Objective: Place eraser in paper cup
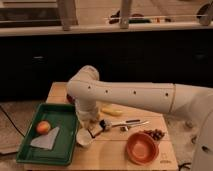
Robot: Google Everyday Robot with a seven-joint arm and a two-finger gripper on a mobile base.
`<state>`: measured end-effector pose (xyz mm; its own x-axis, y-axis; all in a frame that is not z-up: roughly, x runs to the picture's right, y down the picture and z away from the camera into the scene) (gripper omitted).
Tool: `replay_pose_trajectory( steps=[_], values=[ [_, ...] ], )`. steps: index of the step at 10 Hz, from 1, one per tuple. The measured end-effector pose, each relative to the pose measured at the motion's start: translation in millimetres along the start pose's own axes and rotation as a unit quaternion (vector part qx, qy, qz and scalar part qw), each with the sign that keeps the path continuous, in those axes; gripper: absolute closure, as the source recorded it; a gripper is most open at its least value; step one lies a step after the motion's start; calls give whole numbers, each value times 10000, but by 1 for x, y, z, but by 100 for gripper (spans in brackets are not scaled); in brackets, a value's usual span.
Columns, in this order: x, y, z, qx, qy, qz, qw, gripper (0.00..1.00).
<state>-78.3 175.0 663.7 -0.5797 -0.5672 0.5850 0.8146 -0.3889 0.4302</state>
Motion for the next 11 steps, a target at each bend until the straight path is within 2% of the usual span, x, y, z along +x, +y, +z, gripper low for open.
replay_pose_trajectory(
  steps=[7, 9, 11],
  values=[
    [4, -30, 29, 60, -384, -373, 9985, 98],
    [5, -37, 36, 114, -492, -443, 9977, 86],
    [5, -41, 41, 172, -583, -491, 9969, 65]
  ],
)
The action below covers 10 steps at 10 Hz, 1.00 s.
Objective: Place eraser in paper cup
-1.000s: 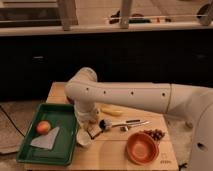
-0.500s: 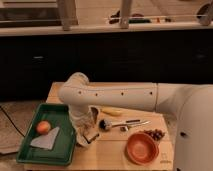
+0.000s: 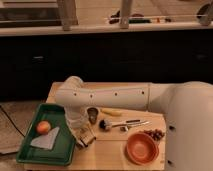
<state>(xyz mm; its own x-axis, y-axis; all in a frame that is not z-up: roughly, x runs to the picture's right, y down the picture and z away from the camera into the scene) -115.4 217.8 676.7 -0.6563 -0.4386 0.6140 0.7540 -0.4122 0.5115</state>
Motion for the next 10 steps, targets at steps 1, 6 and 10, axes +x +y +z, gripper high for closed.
replay_pose_trajectory(
  steps=[1, 6, 10],
  values=[
    [0, -1, 2, 23, -36, -19, 10000, 55],
    [0, 1, 5, 65, -127, -36, 9999, 20],
    [-2, 6, 4, 48, -151, -28, 9999, 20]
  ],
)
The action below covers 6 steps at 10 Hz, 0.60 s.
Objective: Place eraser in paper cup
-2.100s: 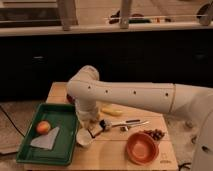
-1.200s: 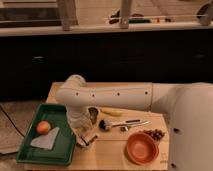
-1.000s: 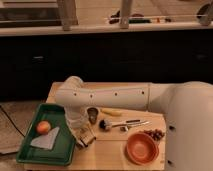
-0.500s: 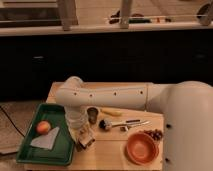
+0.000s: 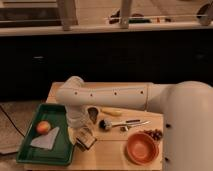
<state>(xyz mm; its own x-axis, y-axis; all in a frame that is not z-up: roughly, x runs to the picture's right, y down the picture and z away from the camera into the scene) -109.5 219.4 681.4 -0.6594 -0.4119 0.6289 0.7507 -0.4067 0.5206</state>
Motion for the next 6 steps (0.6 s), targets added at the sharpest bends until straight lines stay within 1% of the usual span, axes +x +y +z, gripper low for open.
replay_pose_trajectory(
  steps=[2, 6],
  values=[
    [-1, 4, -3, -27, 28, 26, 10000, 20],
    [-3, 10, -20, -111, 262, 88, 9996, 20]
  ],
)
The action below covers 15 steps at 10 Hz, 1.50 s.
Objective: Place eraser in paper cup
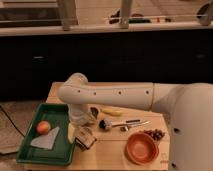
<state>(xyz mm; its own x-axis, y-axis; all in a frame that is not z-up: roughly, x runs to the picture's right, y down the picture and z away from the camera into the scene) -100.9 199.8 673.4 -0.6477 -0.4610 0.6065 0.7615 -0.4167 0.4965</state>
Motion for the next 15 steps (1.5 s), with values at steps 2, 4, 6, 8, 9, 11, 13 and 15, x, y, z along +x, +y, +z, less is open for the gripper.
replay_pose_trajectory(
  steps=[2, 4, 6, 8, 9, 11, 13, 15],
  values=[
    [0, 2, -11, -39, 141, 21, 9999, 20],
    [0, 3, -27, -74, 338, 48, 9994, 20],
    [0, 4, -29, -85, 405, 68, 9991, 20],
    [1, 4, -29, -84, 407, 61, 9991, 20],
    [1, 4, -29, -83, 409, 67, 9991, 20],
    [1, 3, -29, -83, 407, 58, 9991, 20],
    [1, 3, -29, -81, 409, 60, 9991, 20],
    [1, 3, -29, -81, 408, 55, 9991, 20]
  ],
)
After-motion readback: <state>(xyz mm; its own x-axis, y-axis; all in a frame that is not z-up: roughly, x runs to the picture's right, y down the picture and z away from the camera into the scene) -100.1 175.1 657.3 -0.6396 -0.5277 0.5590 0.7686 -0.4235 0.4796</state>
